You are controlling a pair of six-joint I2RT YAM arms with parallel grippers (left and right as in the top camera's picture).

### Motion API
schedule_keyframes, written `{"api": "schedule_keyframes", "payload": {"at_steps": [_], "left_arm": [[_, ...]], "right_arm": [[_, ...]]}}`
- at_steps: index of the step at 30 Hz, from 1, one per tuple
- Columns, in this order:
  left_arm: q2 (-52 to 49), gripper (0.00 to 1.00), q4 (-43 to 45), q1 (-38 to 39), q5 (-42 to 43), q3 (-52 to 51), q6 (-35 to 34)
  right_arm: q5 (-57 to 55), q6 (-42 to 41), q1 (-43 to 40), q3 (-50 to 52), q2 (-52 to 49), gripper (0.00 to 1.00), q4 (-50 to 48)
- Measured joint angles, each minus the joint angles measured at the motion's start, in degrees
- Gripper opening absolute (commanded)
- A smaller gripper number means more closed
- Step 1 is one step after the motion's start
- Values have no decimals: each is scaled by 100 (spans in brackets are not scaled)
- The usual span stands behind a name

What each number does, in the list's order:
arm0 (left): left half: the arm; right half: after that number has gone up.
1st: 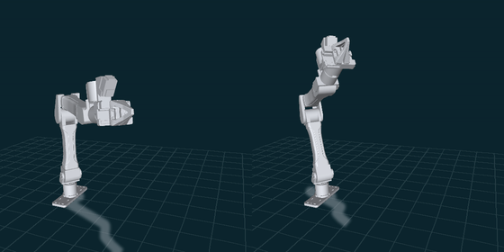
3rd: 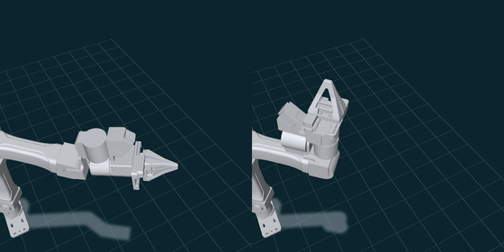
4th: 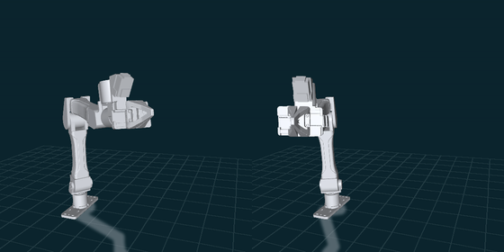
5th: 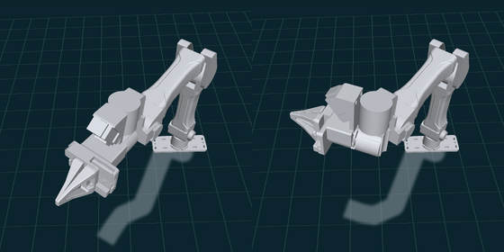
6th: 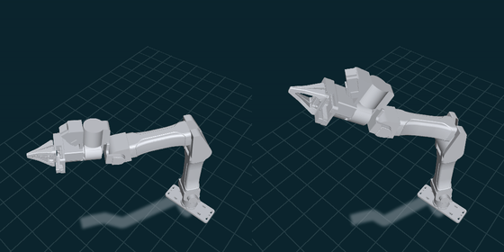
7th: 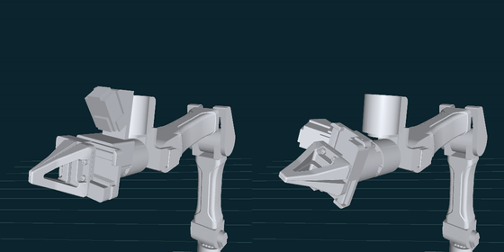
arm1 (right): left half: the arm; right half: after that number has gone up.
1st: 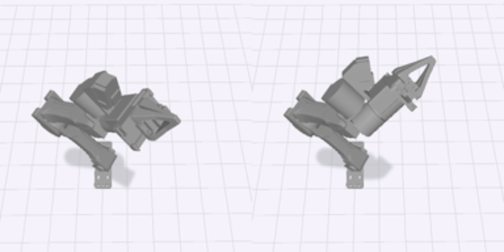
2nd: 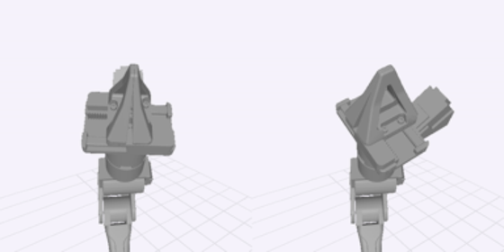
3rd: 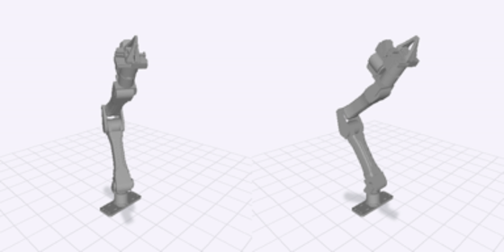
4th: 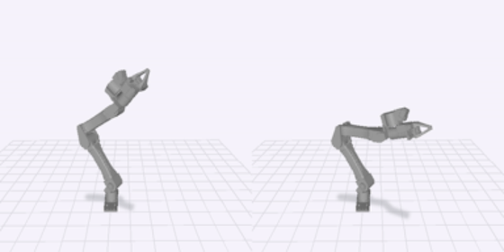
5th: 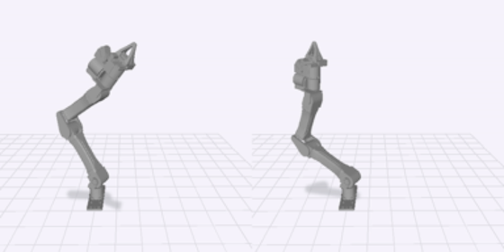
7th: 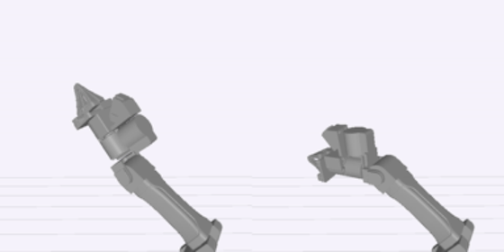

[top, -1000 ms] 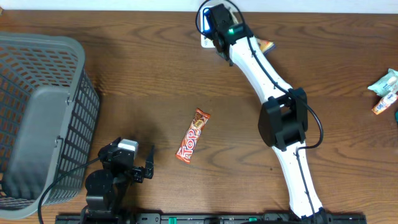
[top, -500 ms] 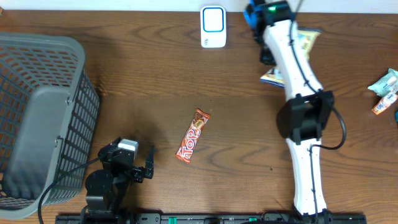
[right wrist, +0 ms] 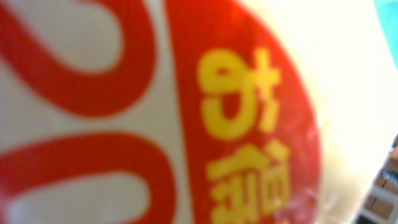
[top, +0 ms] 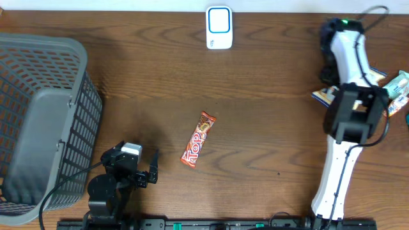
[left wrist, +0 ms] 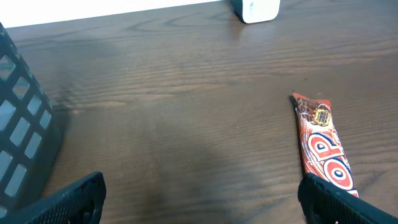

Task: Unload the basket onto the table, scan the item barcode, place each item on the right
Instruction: 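Carry the snack bag to the right edge and release it, then reach right gripper to the red Top chocolate bar and grasp it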

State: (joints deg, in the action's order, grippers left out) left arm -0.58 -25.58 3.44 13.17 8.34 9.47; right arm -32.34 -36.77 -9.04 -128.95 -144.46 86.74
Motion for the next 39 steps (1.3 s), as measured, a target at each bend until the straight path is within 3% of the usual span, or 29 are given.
{"api": "schedule_keyframes", "payload": {"at_steps": [8, 14, 15, 16, 17, 19, 20, 25, 29, 39], "left_arm": [[0, 98, 0, 0, 0, 2, 0], [0, 98, 0, 0, 0, 0, 0], [0, 99, 0, 0, 2, 2, 0], [0, 98, 0, 0, 2, 0, 0], [0, 98, 0, 0, 2, 2, 0], [0, 98, 0, 0, 0, 0, 0], [0, 99, 0, 0, 0, 0, 0], [0, 98, -2, 0, 0, 2, 0], [0, 98, 0, 0, 0, 2, 0], [0, 98, 0, 0, 2, 0, 0]], "right_arm": [[516, 505, -459, 267, 0, 1, -601], [-214, 636, -793, 273, 0, 1, -590], [-334, 645, -903, 273, 0, 5, -599], [-407, 649, -1023, 273, 0, 18, -610], [-470, 645, -1158, 273, 0, 53, -629], [-535, 739, -1410, 271, 0, 97, -627], [-511, 796, -1530, 269, 0, 99, -627], [138, 1134, -1827, -11, 33, 99, -584], [1368, 1434, -1735, -522, 385, 99, -601], [3901, 1552, -389, -1071, 2863, 99, -597]]}}
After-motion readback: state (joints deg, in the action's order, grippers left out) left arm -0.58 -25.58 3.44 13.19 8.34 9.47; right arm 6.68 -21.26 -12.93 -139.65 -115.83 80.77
